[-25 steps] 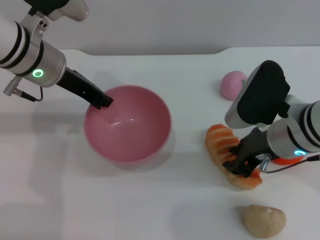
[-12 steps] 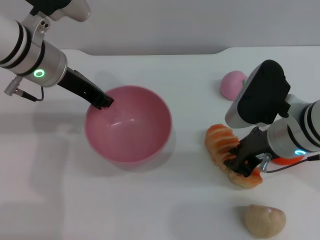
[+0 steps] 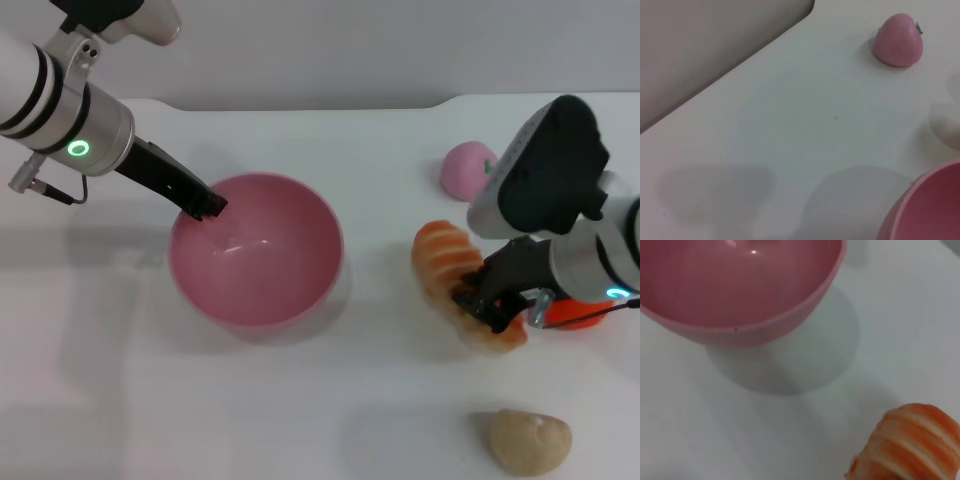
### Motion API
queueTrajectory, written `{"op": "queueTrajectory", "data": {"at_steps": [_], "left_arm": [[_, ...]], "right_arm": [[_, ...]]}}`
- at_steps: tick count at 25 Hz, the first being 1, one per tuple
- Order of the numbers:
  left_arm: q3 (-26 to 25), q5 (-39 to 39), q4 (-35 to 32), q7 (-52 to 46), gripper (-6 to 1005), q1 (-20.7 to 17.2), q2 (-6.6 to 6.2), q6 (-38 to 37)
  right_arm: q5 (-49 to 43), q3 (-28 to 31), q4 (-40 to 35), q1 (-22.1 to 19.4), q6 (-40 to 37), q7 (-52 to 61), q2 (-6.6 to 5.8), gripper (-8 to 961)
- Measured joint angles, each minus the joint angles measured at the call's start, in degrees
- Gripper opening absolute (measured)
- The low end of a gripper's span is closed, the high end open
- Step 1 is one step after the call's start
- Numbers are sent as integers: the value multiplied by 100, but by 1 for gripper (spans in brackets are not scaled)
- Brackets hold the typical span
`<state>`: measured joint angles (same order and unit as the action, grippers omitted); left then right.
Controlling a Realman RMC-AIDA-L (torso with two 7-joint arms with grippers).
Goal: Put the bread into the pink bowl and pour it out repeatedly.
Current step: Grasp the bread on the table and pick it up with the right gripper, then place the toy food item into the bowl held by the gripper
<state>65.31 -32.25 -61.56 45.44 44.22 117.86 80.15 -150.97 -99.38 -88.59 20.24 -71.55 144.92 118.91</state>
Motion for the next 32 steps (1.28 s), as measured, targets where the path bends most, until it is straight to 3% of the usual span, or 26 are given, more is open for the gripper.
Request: {"op": "queueTrajectory", "data": {"at_steps": [18,25,32], "left_arm": [[124,-2,30,-20,102,5,8,12],[259,-122,30,-49,102,8,33,5],[283,-156,15,-58,102,9,38,-2]], "right_arm": [[-301,23,-2791,-884,75,201,18,153],[186,-287,-2846,-513,341,232,19,141],[202,-859,-2437,-299,885,301,20,136]]}}
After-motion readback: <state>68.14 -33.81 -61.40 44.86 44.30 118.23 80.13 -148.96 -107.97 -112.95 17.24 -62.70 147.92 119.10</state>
